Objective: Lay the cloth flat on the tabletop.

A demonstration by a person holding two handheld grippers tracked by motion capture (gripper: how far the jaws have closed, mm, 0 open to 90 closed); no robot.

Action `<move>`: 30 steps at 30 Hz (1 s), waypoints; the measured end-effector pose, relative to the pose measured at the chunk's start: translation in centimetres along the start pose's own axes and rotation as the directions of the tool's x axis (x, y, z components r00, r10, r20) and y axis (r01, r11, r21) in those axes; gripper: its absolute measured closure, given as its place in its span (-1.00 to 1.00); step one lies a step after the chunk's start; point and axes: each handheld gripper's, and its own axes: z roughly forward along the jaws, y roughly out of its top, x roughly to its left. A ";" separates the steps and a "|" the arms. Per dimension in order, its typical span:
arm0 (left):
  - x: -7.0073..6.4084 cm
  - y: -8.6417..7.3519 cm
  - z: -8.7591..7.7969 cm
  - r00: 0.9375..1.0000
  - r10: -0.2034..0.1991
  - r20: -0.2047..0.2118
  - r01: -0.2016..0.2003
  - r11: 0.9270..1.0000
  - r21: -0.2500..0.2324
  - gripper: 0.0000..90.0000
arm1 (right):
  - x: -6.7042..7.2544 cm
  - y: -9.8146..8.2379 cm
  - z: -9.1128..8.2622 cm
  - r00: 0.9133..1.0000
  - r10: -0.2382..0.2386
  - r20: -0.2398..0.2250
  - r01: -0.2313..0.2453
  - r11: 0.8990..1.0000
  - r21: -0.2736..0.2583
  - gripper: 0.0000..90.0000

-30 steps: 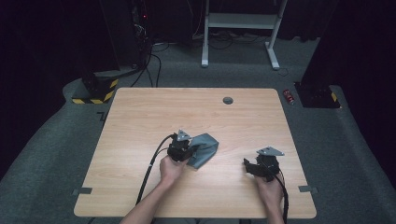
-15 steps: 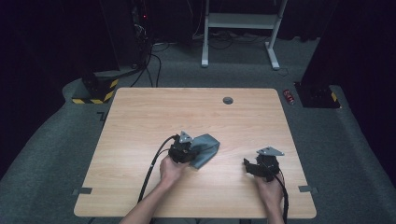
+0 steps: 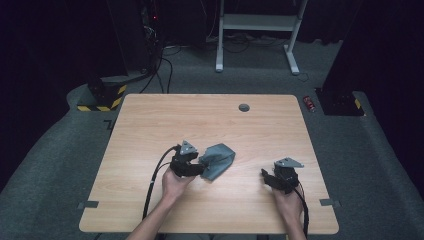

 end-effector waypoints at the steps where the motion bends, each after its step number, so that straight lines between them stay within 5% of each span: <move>1: 0.1 -0.2 -0.1 1.000 -0.003 0.001 0.003 1.000 0.004 -0.05 | 0.1 0.0 0.0 1.000 0.002 0.000 -0.002 1.000 -0.002 0.04; 5: 0.2 -1.0 -0.1 1.000 0.000 -0.005 0.000 1.000 0.020 0.02 | 1.1 0.3 0.0 1.000 0.003 0.007 -0.003 1.000 0.013 0.30; 9: 0.1 -1.5 0.6 1.000 -0.010 0.007 0.009 0.999 0.031 0.06 | 3.4 0.8 0.1 0.996 -0.020 -0.083 0.019 1.000 -0.007 0.28; 12: -0.5 -1.5 1.2 1.000 0.015 0.008 -0.015 0.999 0.045 0.06 | 6.4 1.7 0.4 0.984 -0.096 -0.150 0.095 0.995 -0.013 0.26; 19: -1.0 -1.3 2.6 0.999 0.035 -0.018 -0.034 0.998 0.045 0.20 | 11.1 3.5 1.3 0.950 -0.143 -0.277 0.129 0.989 -0.069 0.26; 23: -0.8 -0.9 3.2 0.999 0.041 -0.020 -0.039 0.997 0.069 0.43 | 13.5 4.2 1.8 0.933 -0.211 -0.292 0.194 0.977 -0.085 0.27; 30: -0.6 -0.2 3.3 0.998 0.064 -0.018 -0.062 0.995 0.080 0.88 | 15.0 4.2 3.7 0.924 -0.234 -0.304 0.237 0.971 -0.026 0.52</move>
